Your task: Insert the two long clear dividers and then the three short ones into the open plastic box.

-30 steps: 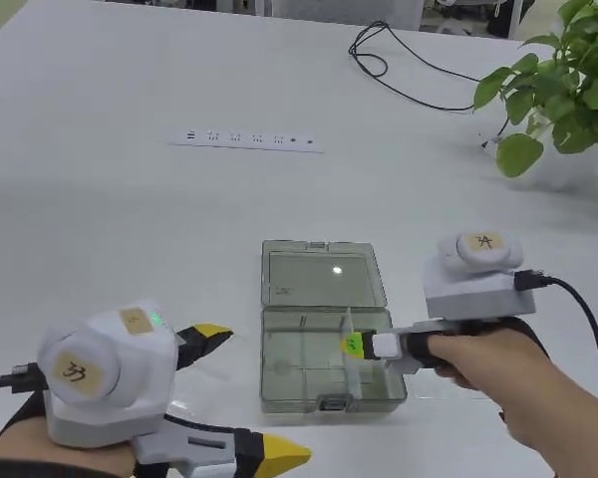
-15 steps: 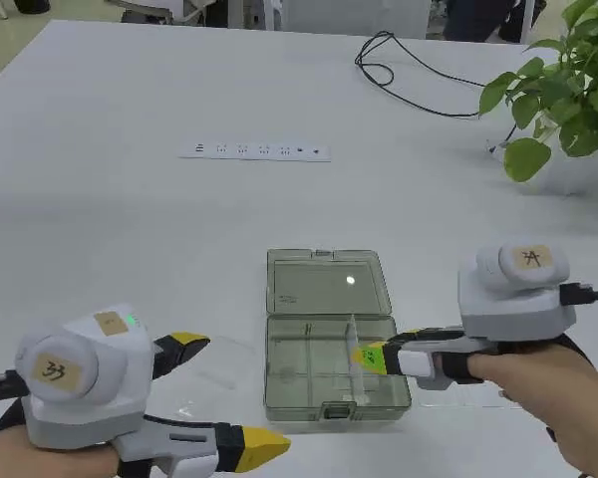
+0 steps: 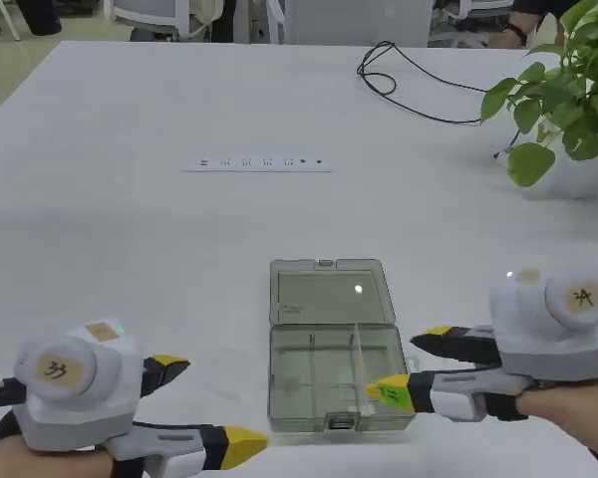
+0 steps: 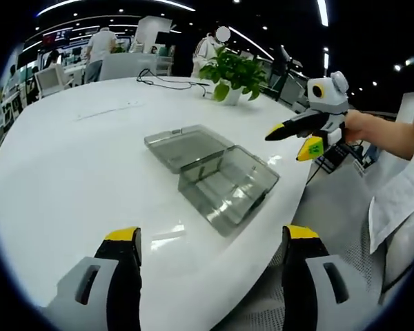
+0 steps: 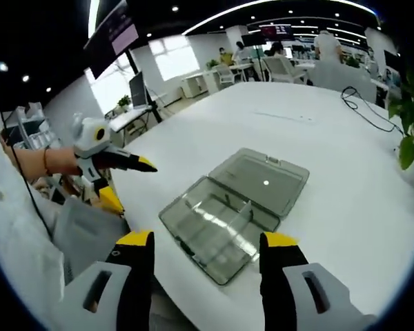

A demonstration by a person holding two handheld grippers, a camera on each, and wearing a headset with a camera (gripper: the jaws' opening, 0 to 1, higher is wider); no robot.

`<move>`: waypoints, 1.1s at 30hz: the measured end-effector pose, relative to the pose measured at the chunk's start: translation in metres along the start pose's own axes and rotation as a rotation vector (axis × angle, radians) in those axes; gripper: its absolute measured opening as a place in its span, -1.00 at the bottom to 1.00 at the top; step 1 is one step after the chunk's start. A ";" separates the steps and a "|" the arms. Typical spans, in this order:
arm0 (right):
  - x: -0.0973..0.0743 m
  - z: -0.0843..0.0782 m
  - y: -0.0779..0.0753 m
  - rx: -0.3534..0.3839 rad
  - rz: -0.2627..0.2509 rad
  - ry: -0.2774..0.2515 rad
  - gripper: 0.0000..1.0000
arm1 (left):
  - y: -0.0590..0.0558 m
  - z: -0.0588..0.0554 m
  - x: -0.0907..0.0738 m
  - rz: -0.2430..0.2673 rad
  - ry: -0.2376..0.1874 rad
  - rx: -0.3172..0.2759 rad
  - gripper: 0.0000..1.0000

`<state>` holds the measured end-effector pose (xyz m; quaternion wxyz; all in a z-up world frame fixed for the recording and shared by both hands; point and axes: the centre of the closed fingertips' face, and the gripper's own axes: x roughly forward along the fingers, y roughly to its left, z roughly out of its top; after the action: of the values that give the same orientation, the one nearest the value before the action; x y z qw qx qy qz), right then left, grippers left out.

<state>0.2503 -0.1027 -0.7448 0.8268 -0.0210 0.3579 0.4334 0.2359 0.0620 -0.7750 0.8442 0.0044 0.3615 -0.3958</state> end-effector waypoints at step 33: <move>-0.036 -0.046 -0.013 -0.249 0.046 -0.061 0.62 | 0.043 -0.045 0.030 0.212 0.322 -0.076 0.15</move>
<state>0.2205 -0.1522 -0.7604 0.8181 -0.1021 0.2766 0.4937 0.2501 0.0846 -0.8390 0.8119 0.0737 0.5042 -0.2849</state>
